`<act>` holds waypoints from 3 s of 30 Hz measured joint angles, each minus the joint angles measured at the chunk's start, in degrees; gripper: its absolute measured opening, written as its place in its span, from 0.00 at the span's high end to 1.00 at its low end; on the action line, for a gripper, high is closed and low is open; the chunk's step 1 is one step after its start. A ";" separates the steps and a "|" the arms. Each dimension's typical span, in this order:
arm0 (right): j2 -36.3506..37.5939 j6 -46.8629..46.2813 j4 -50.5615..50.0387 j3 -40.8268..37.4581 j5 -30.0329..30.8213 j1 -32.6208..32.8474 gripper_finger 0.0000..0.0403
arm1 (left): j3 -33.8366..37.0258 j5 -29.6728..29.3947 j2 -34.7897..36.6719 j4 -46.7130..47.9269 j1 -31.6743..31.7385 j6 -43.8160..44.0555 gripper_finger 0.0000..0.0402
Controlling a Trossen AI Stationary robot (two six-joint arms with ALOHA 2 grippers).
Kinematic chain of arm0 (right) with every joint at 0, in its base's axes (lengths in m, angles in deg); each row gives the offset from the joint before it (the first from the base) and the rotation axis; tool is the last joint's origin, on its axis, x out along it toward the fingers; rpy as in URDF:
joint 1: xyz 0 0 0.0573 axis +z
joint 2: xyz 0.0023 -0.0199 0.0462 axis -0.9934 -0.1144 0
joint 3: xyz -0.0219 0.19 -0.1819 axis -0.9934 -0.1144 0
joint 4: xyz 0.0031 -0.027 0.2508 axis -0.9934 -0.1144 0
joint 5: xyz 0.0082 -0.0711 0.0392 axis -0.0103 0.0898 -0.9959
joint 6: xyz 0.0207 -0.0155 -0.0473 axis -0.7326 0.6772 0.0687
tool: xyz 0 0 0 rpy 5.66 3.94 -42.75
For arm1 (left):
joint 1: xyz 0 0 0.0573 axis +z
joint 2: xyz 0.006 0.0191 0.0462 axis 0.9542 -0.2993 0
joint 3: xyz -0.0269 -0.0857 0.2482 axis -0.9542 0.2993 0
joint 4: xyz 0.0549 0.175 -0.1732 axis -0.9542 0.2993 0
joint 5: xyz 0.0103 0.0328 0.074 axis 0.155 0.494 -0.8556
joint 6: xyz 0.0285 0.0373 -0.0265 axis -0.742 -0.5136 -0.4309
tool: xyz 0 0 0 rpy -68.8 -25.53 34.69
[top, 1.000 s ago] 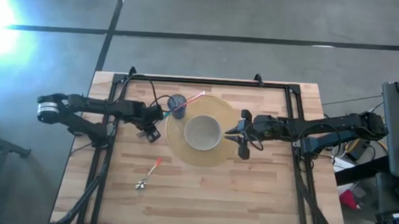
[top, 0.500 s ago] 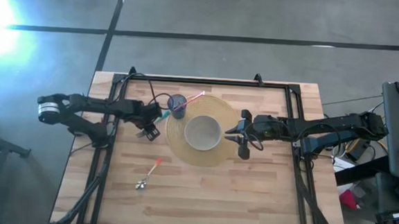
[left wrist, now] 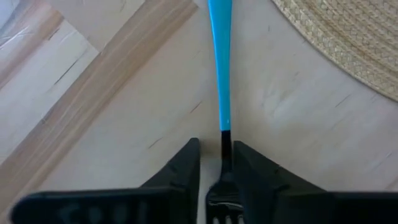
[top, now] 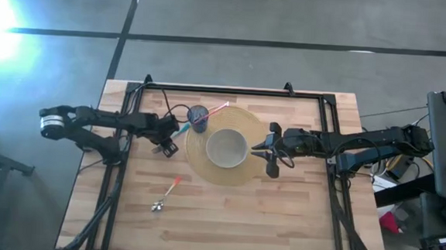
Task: Pick & Place Utensil
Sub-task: Put the blue fork into the gray bowl on the brown mat
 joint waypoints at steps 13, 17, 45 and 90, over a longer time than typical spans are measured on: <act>0.00 -0.11 0.00 0.00 0.00 -0.01 0.78 | 0.07 0.07 0.11 0.23 0.00 1.69 0.98; 0.00 -0.11 0.00 0.00 0.00 -0.02 0.79 | 0.01 0.20 0.97 0.48 0.00 1.97 0.99; 0.00 -0.08 -0.02 0.00 -0.02 -0.02 0.83 | -3.88 -5.60 19.38 7.75 -0.04 2.54 0.99; 0.00 0.76 0.61 0.00 -0.08 0.15 0.83 | -11.04 -26.78 17.84 -28.76 -25.55 -11.81 0.99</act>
